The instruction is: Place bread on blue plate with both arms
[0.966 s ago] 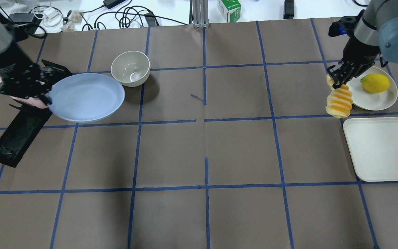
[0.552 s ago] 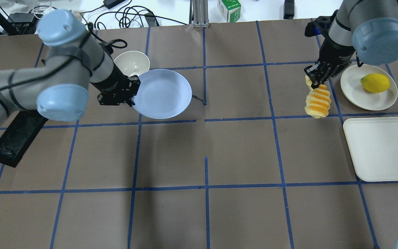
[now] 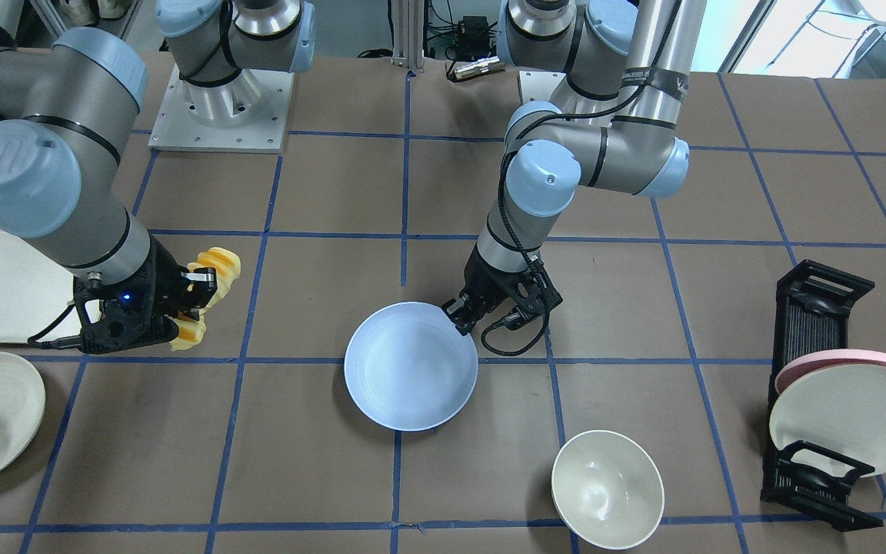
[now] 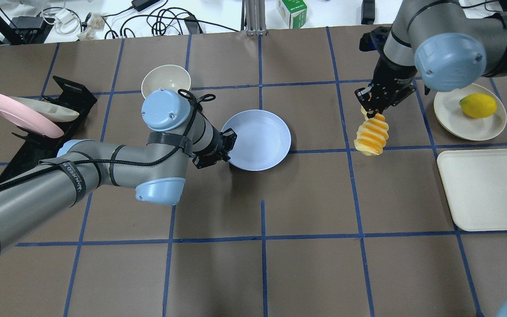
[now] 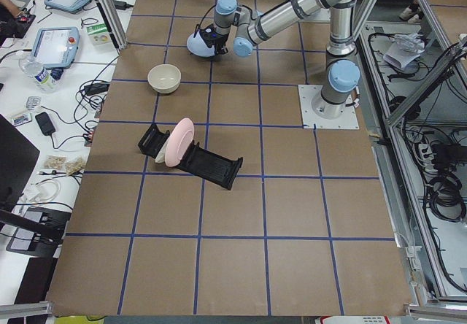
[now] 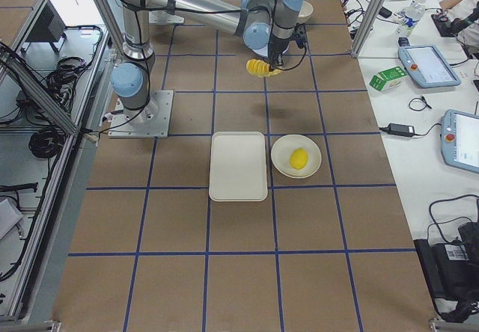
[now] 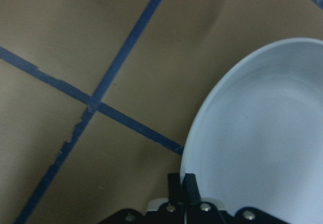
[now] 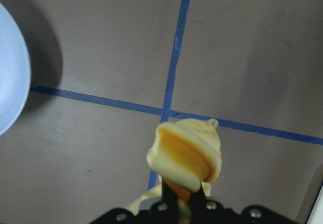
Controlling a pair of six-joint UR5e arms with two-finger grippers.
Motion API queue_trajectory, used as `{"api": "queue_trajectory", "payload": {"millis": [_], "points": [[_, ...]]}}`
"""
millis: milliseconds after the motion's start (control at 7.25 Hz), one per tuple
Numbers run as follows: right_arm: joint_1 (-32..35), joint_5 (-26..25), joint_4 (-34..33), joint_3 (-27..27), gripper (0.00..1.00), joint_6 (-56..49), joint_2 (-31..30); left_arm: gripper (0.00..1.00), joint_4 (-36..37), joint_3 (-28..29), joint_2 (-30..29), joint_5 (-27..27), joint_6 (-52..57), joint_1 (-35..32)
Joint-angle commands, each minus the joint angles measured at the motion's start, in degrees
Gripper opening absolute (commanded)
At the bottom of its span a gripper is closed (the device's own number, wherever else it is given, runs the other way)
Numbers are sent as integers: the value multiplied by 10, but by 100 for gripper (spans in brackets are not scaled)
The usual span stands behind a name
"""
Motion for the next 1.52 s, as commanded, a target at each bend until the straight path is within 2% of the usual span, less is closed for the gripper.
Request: {"api": "queue_trajectory", "payload": {"millis": [0, 138, 276, 414, 552, 828, 966, 1103, 1241, 1379], "points": [[45, 15, -3, 0, 0, 91, 1, 65, 5, -4, -5, 18, -10, -12], [51, 30, -3, 1, 0, 94, 5, 100, 5, 4, 4, 38, -9, -11], [61, 50, -8, 0, 0, 96, 16, 100, 6, 17, 11, 39, 0, -5], [84, 56, -73, -5, 0, 87, 35, 100, -29, 40, 24, 38, 31, 7], [116, 56, -97, -1, 0, 96, 51, 100, -132, 85, 49, 39, 66, 17], [168, 59, -154, -4, 0, 148, 82, 100, -434, 248, 89, 38, 91, 34], [182, 65, -206, 1, 0, 175, 106, 100, -580, 313, 118, 40, 115, 39], [192, 70, -219, 1, 0, 181, 120, 100, -679, 343, 141, 59, 126, 39], [194, 92, -241, 1, 0, 186, 134, 100, -685, 350, 145, 109, 160, 46], [194, 97, -262, 1, 9, 194, 145, 100, -649, 347, 132, 107, 275, 46]]}}
